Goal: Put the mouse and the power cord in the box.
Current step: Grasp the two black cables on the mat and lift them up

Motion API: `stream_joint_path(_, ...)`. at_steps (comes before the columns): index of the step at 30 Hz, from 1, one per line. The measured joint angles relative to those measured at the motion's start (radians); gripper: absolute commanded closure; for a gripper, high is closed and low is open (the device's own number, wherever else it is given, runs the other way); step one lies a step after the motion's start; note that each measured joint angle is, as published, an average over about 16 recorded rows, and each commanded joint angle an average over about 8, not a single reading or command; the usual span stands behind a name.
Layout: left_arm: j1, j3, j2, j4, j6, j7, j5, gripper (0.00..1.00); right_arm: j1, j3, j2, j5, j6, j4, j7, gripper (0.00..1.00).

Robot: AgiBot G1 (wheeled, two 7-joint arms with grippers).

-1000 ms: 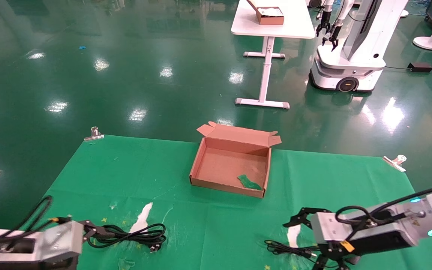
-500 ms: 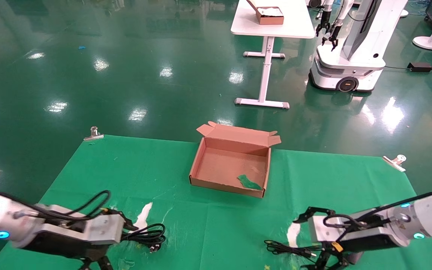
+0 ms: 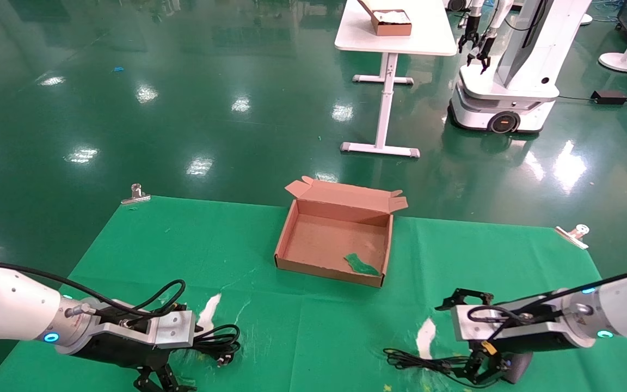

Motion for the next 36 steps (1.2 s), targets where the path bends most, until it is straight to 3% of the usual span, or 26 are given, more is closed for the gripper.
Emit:
stream_joint_path(16,-0.005,-0.004,0.079,0.171,-0.163,0.093,0.006,0.0,-0.027,0.001,-0.009,0.002,0.022,-0.006,0.019,0.0)
stream_joint_path(29,-0.017,-0.009,0.077,0.206,-0.15,0.126,-0.001,0.0,-0.043,0.001,-0.002,0.001,0.026,-0.007,0.036,0.01)
stream_joint_path(30,-0.018,-0.009,0.077,0.208,-0.145,0.128,-0.001,0.0,-0.043,0.001,-0.002,0.001,0.027,-0.007,0.037,0.09)
stream_joint_path(33,-0.022,-0.004,0.075,0.212,-0.13,0.136,0.005,0.02,-0.043,0.0,-0.001,0.0,0.031,-0.007,0.038,0.47)
stream_joint_path(36,-0.025,0.001,0.074,0.214,-0.118,0.141,0.012,0.36,-0.044,0.0,0.0,0.0,0.035,-0.007,0.04,0.84)
